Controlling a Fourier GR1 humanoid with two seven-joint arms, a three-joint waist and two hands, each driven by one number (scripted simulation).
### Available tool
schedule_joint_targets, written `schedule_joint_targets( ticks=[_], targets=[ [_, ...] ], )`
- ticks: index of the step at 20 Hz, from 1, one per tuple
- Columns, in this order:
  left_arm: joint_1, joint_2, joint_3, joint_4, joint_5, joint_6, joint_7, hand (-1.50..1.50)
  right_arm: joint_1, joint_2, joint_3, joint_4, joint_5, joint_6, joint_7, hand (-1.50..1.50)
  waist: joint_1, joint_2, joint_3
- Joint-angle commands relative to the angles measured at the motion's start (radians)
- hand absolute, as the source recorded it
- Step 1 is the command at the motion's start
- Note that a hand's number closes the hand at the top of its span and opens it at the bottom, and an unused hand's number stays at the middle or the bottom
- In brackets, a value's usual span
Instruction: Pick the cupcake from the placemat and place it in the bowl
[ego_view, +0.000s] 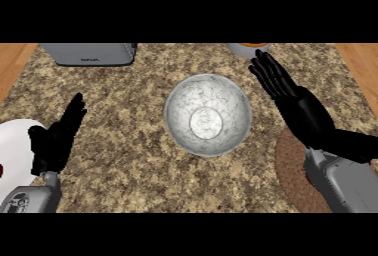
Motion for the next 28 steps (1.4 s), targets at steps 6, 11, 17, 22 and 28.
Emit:
schedule_joint_targets(
  ticks=[6,11,17,22,28],
  targets=[
    [-0.032,-0.101,-0.032,-0.089,0.002,0.048,-0.062,0.00,0.346,-0.312,0.173,0.049,0.110,0.380,-0.068,1.50,-0.027,-0.006,0.009],
    [0.015,-0.152,-0.069,-0.098,0.001,0.060,-0.064,0.00,0.484,-0.215,-0.128,0.131,0.083,0.070,-0.400,-1.50,-0.052,-0.007,0.014],
    [-0.042,-0.118,-0.048,-0.094,0.023,0.012,-0.013,0.00,0.666,-0.302,-0.274,0.155,0.032,0.237,-0.789,-1.50,-0.016,-0.006,0.008],
    [-0.023,-0.146,-0.078,-0.134,-0.008,0.029,-0.014,0.00,0.719,-0.375,-0.362,-0.013,0.091,0.124,-0.606,-1.50,-0.006,-0.007,0.006],
    [-0.019,-0.164,-0.090,-0.110,-0.027,0.025,-0.024,0.00,0.759,-0.505,-0.479,-0.076,0.024,0.244,-0.415,-1.50,0.000,-0.005,0.006]
  ],
)
